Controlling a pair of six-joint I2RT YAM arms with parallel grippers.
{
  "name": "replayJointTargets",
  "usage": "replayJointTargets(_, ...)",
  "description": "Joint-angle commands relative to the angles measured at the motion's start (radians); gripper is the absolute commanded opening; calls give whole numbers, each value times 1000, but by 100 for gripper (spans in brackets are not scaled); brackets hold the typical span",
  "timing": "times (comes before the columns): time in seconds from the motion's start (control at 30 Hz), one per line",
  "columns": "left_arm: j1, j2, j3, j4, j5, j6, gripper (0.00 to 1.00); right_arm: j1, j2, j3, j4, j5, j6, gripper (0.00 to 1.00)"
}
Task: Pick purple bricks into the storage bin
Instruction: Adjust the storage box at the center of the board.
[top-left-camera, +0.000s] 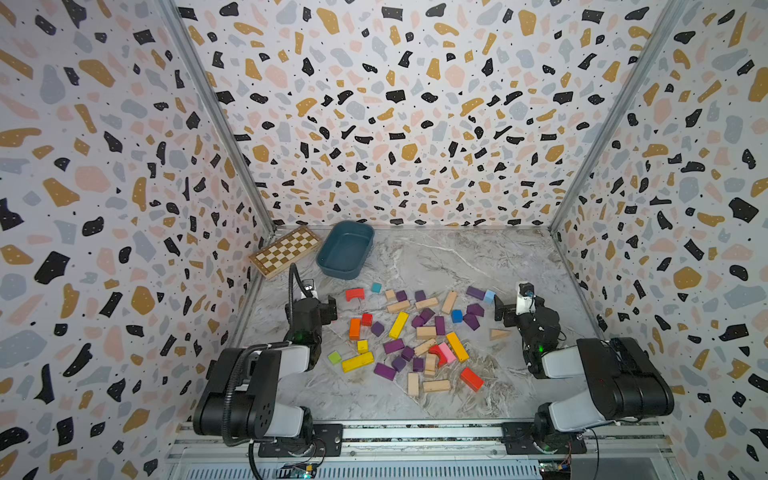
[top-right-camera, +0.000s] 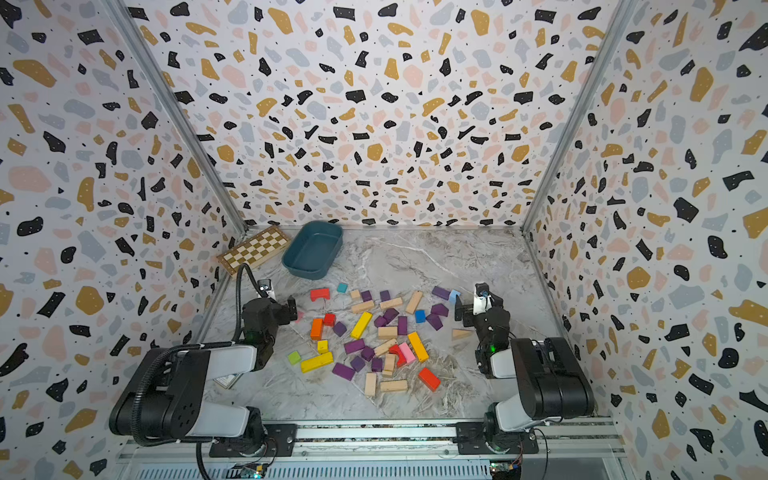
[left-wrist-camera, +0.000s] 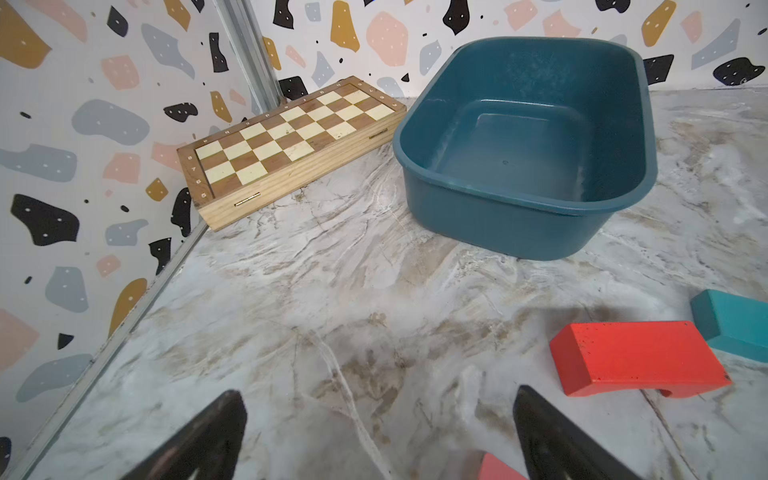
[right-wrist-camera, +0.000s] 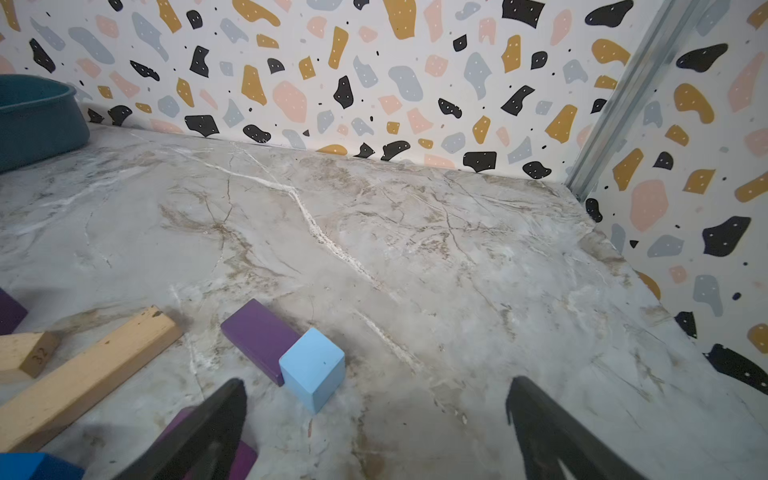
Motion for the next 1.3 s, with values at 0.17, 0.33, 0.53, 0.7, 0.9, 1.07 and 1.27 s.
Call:
replayJointTargets(0.17, 0, -8, 1, 42, 5, 7, 99, -4, -12, 14, 6, -9, 1, 100)
replayJointTargets(0.33, 2, -9, 1, 42, 5, 7, 99, -3, -12, 14, 5, -8, 1, 100)
replayJointTargets(0.53, 5, -5, 4, 37, 10, 6, 99, -8, -10, 17, 4, -17, 5, 100)
replayJointTargets(0.7, 11, 0, 10, 30, 21, 3, 99, -14, -6, 24, -8, -30, 8, 100)
replayJointTargets(0.9, 12, -3, 12, 26, 23, 3, 99, -13, -6, 24, -7, -30, 6, 100)
replayJointTargets(1.07, 14, -13, 4, 30, 25, 0, 99, -16, -29, 50, -44, 10, 24, 100)
replayJointTargets(1.27, 13, -218, 140, -332, -52, -39, 99, -26, -283, 244, -479, -12, 62, 100)
